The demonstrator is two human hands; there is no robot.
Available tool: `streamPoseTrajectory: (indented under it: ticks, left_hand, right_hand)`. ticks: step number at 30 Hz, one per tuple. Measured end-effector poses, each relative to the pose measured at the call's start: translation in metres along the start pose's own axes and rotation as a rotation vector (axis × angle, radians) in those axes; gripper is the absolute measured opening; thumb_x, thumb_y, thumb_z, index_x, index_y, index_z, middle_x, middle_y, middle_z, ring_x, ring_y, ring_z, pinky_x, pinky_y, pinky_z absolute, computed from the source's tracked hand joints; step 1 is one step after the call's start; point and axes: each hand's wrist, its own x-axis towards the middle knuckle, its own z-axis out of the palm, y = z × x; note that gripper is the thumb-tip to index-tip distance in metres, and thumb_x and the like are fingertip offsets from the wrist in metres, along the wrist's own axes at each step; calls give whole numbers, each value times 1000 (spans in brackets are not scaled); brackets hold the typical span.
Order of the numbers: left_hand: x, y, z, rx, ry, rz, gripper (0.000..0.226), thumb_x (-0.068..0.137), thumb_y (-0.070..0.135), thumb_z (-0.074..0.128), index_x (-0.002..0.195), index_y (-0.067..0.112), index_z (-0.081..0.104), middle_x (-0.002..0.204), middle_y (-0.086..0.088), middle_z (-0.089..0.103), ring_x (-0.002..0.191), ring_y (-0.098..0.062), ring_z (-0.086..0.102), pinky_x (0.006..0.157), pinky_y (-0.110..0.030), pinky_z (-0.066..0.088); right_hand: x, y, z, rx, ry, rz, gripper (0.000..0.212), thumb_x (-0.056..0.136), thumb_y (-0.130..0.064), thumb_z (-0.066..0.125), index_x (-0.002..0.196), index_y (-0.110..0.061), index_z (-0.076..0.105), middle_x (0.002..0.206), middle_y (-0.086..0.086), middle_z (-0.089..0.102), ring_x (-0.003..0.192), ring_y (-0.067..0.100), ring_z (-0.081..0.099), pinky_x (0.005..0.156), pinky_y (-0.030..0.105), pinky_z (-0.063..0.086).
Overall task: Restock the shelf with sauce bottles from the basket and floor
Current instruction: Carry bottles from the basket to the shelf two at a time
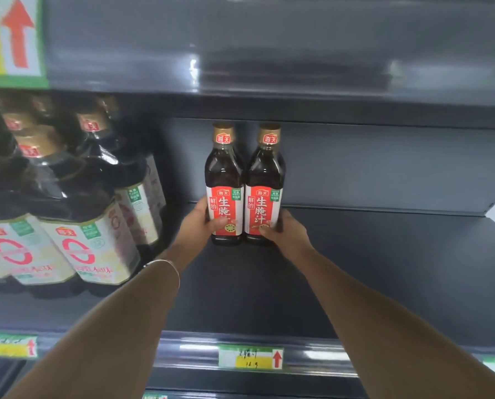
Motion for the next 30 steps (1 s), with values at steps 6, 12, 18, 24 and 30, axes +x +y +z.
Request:
streamPoseTrajectory:
  ticks: [6,12,18,24,30]
  left_hand:
    - [22,-1,-5,6,24,-4,44,88,6,59,128,14,43,107,0,60,101,-18,58,97,-43,49]
    - [24,-4,-5,-13,47,-17,45,88,6,59,130,11,43,110,-2,60,104,-19,59,98,-43,48]
    - [21,-2,-5,-1,34,-45,47,89,8,58,133,13,42,121,-10,61,115,-26,58,100,-48,47]
    - [17,-1,-4,22,17,-56,56,90,11,57,141,18,33,129,-10,57,121,-28,55,103,-49,44]
    - [-13,7,3,231,64,-127,85,88,15,62,150,15,4,147,-15,34,135,-29,37,110,-39,30]
  right_hand:
    - [15,-2,3,-36,-7,-18,46,90,-24,63,132,-13,46,130,4,59,122,22,55,93,28,40]
    - [17,-2,2,-28,-15,-11,48,91,-23,62,134,-12,43,133,5,58,124,22,53,99,33,42]
    - [17,-3,3,-52,-20,-8,48,92,-20,59,136,-11,41,135,6,56,125,23,52,100,33,41]
    - [15,-5,4,-7,-36,12,54,91,-20,60,139,-13,36,135,7,55,125,24,52,102,35,41]
    - [-5,-6,13,-93,-15,74,76,84,-32,66,146,-20,23,140,9,41,129,28,44,102,43,40]
